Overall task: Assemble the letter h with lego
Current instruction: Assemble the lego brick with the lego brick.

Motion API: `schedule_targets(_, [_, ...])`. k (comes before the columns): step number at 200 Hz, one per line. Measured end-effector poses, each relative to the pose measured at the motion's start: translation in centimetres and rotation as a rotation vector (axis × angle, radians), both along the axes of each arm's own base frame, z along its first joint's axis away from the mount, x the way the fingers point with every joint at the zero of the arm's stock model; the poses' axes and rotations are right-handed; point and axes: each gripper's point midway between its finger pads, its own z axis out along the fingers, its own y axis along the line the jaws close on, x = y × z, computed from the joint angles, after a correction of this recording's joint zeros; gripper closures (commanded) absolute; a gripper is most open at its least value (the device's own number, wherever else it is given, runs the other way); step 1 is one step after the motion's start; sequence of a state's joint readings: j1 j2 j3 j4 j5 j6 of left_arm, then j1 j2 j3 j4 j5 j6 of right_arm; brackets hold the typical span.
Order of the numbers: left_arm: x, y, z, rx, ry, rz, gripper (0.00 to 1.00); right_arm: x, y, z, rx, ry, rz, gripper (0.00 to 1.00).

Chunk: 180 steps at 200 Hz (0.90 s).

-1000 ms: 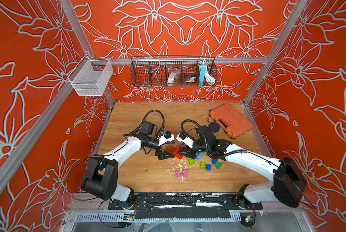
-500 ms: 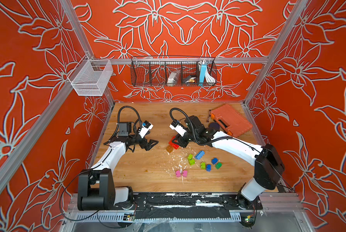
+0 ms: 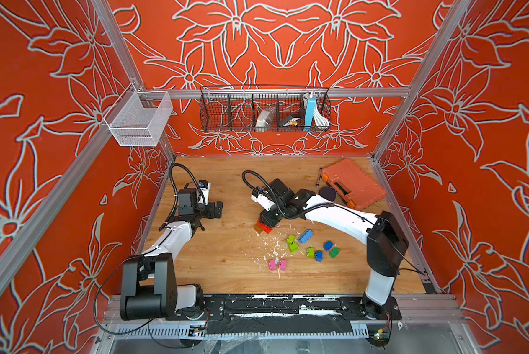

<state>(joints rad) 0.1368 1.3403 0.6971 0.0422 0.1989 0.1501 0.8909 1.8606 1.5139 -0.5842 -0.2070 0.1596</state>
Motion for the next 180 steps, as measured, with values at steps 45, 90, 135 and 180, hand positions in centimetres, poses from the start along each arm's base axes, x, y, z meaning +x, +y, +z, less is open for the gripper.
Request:
schedule_targets(45, [0.1,0.7,-0.5,-0.016,0.026,0.051,0.0,0.2,0.1,-1.4,-0.07,-0.002,-0.052,0.84])
schedule_targets(90, [-0.5,1.8,-1.3,0.002,0.086,0.119,0.0,1.1,0.5,-1.6,-0.087,-0.01,-0.11,0.83])
schedule_targets(135, [-0.6,2.5,-2.1,0.019,0.147,0.157,0.0,1.0,0.2,-2.1,-0.113,-0.001,-0.137,0.83])
schedule_targets(180, [-0.9,2.5,-2.7,0.014,0.182,0.16,0.0,1.0,0.5,-2.5,-0.121,0.015,-0.149,0.82])
